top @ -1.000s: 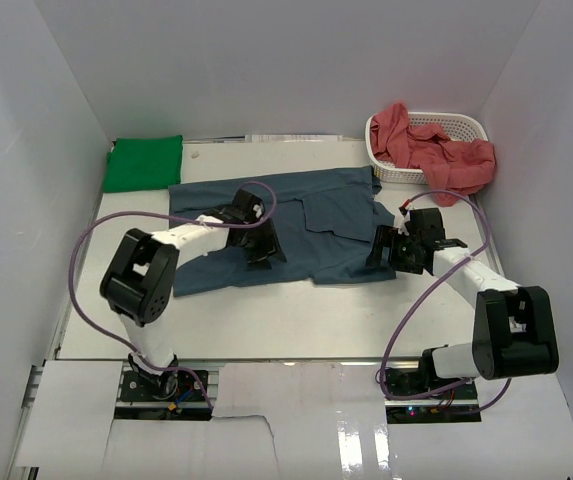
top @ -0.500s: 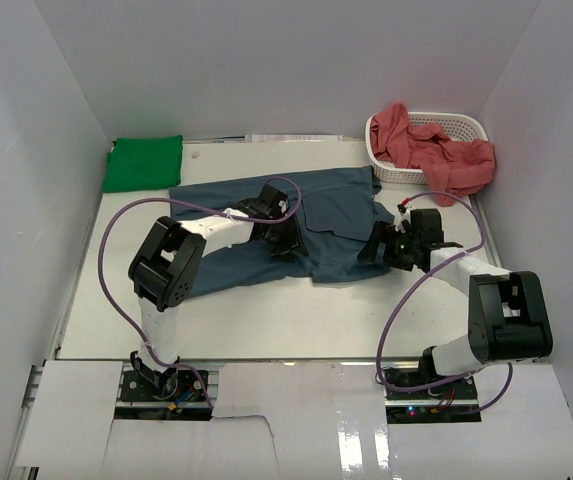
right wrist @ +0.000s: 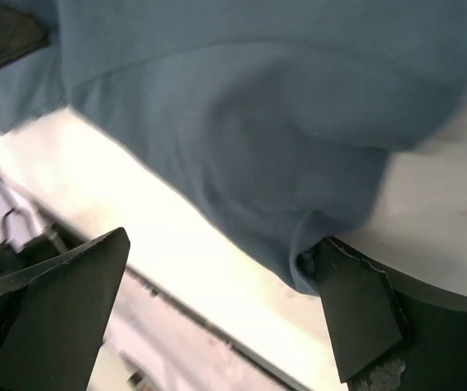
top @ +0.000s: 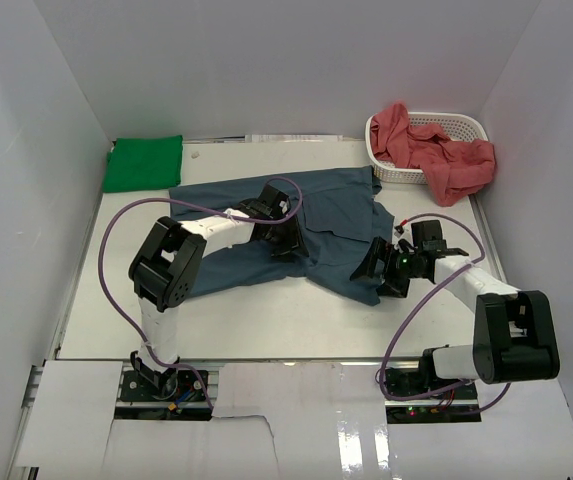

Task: Fold and stack the t-shirts
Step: Grap the side of the flattened tshirt closest away from the robot with both arms

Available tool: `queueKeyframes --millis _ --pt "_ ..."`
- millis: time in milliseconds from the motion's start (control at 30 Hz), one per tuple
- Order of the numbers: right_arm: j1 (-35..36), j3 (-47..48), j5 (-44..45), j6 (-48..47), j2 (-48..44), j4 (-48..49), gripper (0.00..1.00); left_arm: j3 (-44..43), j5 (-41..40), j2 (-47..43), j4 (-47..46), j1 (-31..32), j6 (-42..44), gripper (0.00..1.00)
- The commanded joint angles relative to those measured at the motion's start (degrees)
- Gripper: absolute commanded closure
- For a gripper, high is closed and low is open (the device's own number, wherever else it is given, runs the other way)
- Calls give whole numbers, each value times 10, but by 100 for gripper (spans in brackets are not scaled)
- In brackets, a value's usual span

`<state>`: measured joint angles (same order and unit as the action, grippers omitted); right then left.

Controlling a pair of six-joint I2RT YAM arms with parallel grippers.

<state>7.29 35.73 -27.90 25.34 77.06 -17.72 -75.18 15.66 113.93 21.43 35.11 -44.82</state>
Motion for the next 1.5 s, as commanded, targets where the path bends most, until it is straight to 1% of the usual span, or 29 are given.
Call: queueKeyframes --millis 0,33,100,200,400,467,533,567,600,667,700,733,767,800,833,867,933,967,1033,1100,1133,1167,1200,1233,1267,1367,1467 --pt "-1 -15 -121 59 -15 -24 1 -3 -22 -15 13 6 13 43" --pt "-1 -19 -144 72 -14 -15 3 -2 -23 -16 14 6 14 43" --pt "-3 -22 -208 99 -9 0 3 -1 -26 -16 17 6 15 43" --pt "-9 -10 -248 140 -15 2 4 1 -27 -17 19 6 15 43" --pt "-42 -7 -295 225 -63 -10 6 5 -31 -20 20 6 15 43" --pt "-59 0 -291 237 -83 -58 6 6 -33 -20 21 6 15 43" --pt "-66 1 -301 248 -95 -78 7 6 -34 -20 23 6 16 43" --pt "-88 -1 -310 253 -104 -85 7 6 -35 -19 22 6 15 43" --pt "-92 0 -316 256 -108 -82 6 6 -34 -19 22 6 15 43" --pt "-105 30 -296 229 -113 -93 5 6 -33 -16 22 6 13 43" --pt "-105 55 -263 153 -112 -106 4 6 -32 -16 22 6 13 43" --pt "-105 85 -225 99 -111 -142 4 6 -32 -17 21 6 13 43" --pt "-105 154 -174 44 -101 -186 4 7 -32 -18 22 6 14 43" --pt "-104 180 -86 -9 -97 -242 4 8 -32 -20 22 6 14 43" --pt "-102 203 -7 -76 -99 -266 4 10 -33 -23 22 6 15 43" --pt "-102 203 -7 -104 -103 -266 4 10 -33 -23 22 6 15 43" --pt "-93 194 49 -149 -118 -272 4 13 -34 -29 23 6 18 43" --pt "-89 184 64 -153 -125 -273 3 13 -37 -30 24 6 18 43" --pt "-80 136 72 -162 -143 -261 0 14 -41 -35 27 6 20 43" --pt "-74 96 75 -147 -162 -243 0 16 -41 -38 27 6 20 43" --pt "-48 74 66 -130 -187 -232 0 17 -41 -40 27 6 21 43" --pt "-42 65 59 -116 -195 -229 0 17 -42 -41 28 6 21 43" --pt "-40 54 26 -106 -198 -225 0 18 -44 -42 30 6 21 43" --pt "-35 31 10 -100 -200 -224 6 20 -45 -45 30 6 21 43" --pt "-30 21 4 -88 -200 -225 7 20 -46 -46 31 6 22 43" --pt "-14 -19 24 -73 -226 -217 8 21 -48 -50 33 6 23 43" --pt "-11 -54 21 -53 -251 -204 8 25 -51 -53 34 6 24 43"
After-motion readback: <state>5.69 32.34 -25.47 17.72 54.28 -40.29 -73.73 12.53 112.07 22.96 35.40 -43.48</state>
